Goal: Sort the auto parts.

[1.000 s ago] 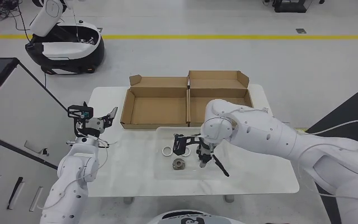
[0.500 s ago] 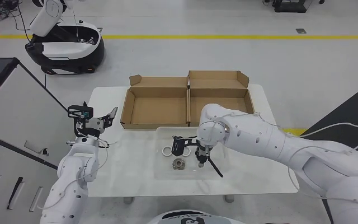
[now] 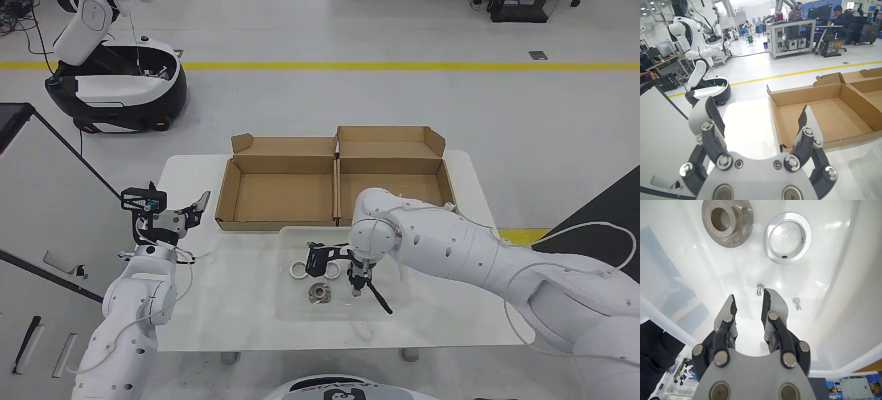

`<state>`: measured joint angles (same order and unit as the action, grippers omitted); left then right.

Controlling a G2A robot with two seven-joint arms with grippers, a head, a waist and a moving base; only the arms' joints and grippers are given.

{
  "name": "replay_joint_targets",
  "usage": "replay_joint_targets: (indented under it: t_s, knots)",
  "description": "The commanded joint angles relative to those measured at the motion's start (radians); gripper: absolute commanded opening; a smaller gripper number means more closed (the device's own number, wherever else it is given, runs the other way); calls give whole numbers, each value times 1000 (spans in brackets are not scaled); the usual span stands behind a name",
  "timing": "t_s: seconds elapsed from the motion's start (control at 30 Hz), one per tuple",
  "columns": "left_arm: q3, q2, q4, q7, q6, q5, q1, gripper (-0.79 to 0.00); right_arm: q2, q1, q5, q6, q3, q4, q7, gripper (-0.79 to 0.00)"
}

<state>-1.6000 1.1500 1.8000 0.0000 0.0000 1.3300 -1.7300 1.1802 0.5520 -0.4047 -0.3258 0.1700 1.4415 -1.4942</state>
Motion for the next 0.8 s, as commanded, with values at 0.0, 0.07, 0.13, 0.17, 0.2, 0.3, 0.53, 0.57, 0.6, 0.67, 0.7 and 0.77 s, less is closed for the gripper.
replay_joint_targets:
  t_s: [0.0,0.07,0.13,0.17,0.2,0.3,0.53,0.57,0.6,0.67,0.7,0.77]
  knots:
    - [0,0,0,0,0,0,0,0,6,6,-9,-7,0,-14,7,-471]
    - [0,0,0,0,0,0,0,0,12,8,-17,-14,0,-24,14,-477]
    - [0,0,0,0,0,0,0,0,17,8,-19,-20,2,-36,20,-477]
    - [0,0,0,0,0,0,0,0,19,8,-20,-22,2,-40,22,-480]
    - [0,0,0,0,0,0,0,0,21,9,-20,-24,1,-45,24,-480]
    - [0,0,0,0,0,0,0,0,27,9,-23,-27,0,-56,27,-483]
    - [0,0,0,0,0,0,0,0,40,16,-34,-30,0,-80,30,-483]
    - [0,0,0,0,0,0,0,0,41,18,-33,-31,0,-83,31,-483]
    - [0,0,0,0,0,0,0,0,43,19,-32,-32,0,-86,32,-486]
    - [0,0,0,0,0,0,0,0,45,20,-33,-31,0,-90,31,-489]
    - [0,0,0,0,0,0,0,0,47,20,-34,-31,0,-92,31,-496]
    - [0,0,0,0,0,0,0,0,48,20,-34,-31,0,-97,31,-508]
